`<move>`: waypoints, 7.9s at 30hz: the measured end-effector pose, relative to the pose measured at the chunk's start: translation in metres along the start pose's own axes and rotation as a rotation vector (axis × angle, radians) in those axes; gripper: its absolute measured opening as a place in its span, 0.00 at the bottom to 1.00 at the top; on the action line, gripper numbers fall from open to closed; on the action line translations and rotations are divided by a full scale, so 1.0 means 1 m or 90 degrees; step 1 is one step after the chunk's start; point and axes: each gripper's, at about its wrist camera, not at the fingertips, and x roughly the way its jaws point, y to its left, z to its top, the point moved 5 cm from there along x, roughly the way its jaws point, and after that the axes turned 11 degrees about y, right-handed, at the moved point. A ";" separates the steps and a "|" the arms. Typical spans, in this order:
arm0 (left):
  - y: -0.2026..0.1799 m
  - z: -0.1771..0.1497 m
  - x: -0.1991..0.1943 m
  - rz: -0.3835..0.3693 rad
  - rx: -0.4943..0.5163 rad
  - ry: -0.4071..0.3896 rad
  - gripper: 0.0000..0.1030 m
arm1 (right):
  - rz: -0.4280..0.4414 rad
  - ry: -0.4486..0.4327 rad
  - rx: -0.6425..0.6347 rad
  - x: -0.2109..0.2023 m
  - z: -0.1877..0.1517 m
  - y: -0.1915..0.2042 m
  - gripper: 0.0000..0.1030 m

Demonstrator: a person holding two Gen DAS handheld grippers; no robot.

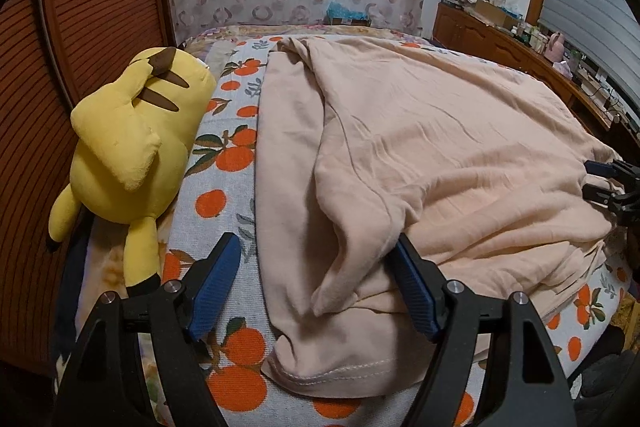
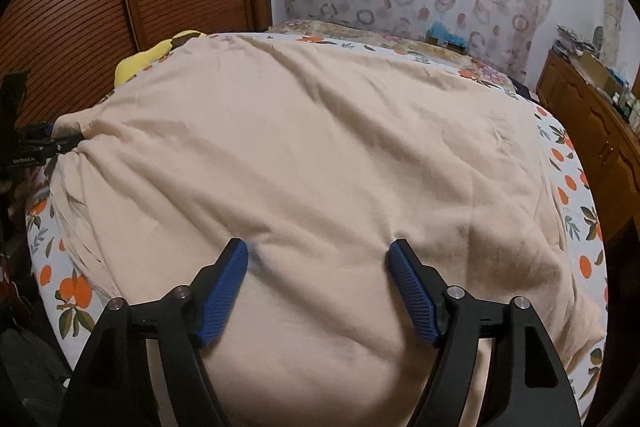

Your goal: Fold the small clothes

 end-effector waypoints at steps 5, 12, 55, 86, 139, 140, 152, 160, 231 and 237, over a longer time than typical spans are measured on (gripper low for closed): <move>-0.008 -0.002 -0.004 -0.041 0.002 -0.003 0.73 | -0.005 0.009 -0.015 0.008 0.006 0.004 0.83; -0.008 0.000 -0.004 -0.060 -0.011 -0.005 0.37 | -0.006 0.009 -0.015 0.012 0.013 0.003 0.84; -0.299 0.118 -0.106 -0.325 0.294 -0.130 0.08 | -0.072 -0.113 0.203 -0.115 -0.092 -0.076 0.74; -0.160 0.073 -0.044 -0.158 0.136 -0.115 0.73 | -0.008 -0.090 0.050 -0.073 -0.016 -0.020 0.61; -0.179 0.046 -0.038 -0.177 0.150 -0.101 0.73 | 0.040 -0.056 0.065 -0.109 -0.090 -0.031 0.07; -0.180 0.045 -0.038 -0.178 0.151 -0.102 0.73 | 0.032 -0.058 0.072 -0.118 -0.098 -0.035 0.07; -0.194 0.045 -0.038 -0.175 0.168 -0.097 0.73 | -0.095 -0.020 0.129 -0.147 -0.135 -0.060 0.17; -0.192 0.046 -0.039 -0.168 0.164 -0.102 0.73 | -0.110 -0.091 0.107 -0.172 -0.100 -0.051 0.48; -0.180 0.031 -0.021 -0.180 0.150 -0.070 0.73 | -0.094 -0.011 0.087 -0.105 0.010 -0.108 0.46; -0.197 0.022 -0.020 -0.203 0.179 -0.043 0.73 | -0.081 0.009 0.113 -0.114 -0.063 -0.096 0.46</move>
